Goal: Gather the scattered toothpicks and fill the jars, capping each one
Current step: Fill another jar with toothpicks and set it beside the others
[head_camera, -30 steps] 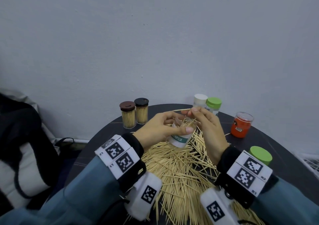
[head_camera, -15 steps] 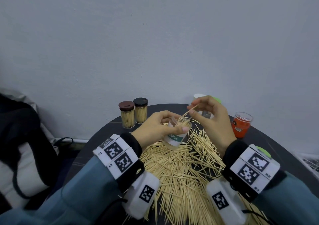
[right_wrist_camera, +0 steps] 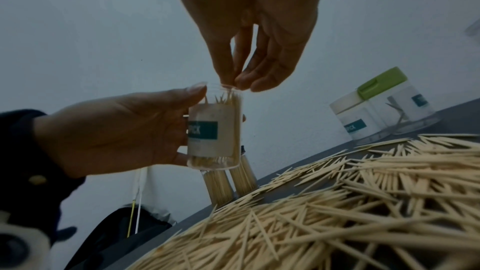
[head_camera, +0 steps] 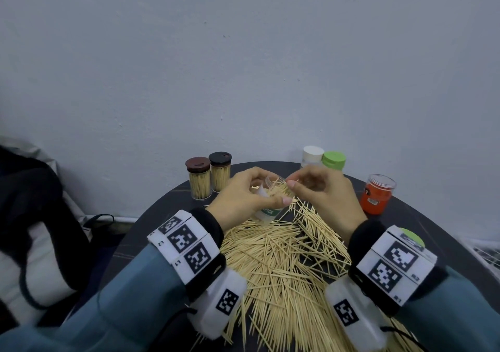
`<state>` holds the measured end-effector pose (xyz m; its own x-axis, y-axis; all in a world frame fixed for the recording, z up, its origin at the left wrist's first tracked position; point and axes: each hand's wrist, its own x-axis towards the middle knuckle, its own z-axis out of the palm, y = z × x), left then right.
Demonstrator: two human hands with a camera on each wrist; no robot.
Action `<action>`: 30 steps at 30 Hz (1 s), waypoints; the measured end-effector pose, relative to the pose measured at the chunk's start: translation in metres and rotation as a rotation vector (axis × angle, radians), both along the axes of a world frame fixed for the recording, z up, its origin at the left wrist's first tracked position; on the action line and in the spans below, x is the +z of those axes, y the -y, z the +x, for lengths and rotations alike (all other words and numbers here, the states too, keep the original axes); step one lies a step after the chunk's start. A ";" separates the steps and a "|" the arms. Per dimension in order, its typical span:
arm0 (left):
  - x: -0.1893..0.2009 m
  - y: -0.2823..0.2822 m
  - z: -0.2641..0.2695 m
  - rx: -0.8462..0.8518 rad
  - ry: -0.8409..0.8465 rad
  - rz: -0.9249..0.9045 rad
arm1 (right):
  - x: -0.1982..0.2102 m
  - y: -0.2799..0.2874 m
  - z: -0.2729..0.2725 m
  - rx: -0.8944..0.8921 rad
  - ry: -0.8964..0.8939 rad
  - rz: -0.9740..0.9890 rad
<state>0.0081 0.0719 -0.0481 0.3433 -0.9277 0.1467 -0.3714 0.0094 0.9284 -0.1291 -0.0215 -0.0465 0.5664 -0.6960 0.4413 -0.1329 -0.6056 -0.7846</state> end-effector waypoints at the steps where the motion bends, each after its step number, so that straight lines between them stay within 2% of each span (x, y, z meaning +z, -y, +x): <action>1: 0.000 0.000 0.000 0.002 0.015 0.003 | 0.001 0.000 0.000 -0.011 -0.002 -0.014; 5: 0.001 0.000 -0.001 -0.014 0.045 0.011 | 0.004 -0.001 -0.002 -0.039 0.052 0.024; 10: 0.003 -0.001 -0.001 -0.029 0.045 0.017 | 0.008 -0.003 -0.003 -0.042 -0.084 -0.064; 15: 0.009 -0.002 0.006 -0.016 0.008 0.000 | 0.006 0.004 -0.004 -0.075 -0.044 -0.008; 16: 0.011 -0.003 0.008 -0.005 0.001 -0.007 | 0.003 0.006 -0.004 -0.044 -0.086 0.033; 18: 0.015 -0.003 0.014 0.022 0.000 -0.026 | -0.002 0.008 -0.003 0.044 -0.310 0.059; 21: 0.017 -0.003 0.020 0.059 -0.011 -0.049 | -0.012 0.007 0.004 0.189 -0.763 -0.073; 23: 0.018 -0.002 0.023 0.068 -0.019 -0.048 | -0.018 0.006 0.015 0.240 -0.954 -0.199; 26: 0.019 -0.001 0.026 0.065 -0.010 -0.031 | -0.019 0.004 0.038 0.289 -1.101 -0.264; 30: 0.020 0.000 0.029 0.071 -0.023 -0.026 | -0.014 0.002 0.063 0.308 -1.205 -0.345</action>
<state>0.0369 0.0719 -0.0286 0.4113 -0.8971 0.1615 -0.3502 0.0080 0.9366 -0.0662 -0.0232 -0.0609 0.8465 -0.4195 -0.3277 -0.4634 -0.8837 -0.0662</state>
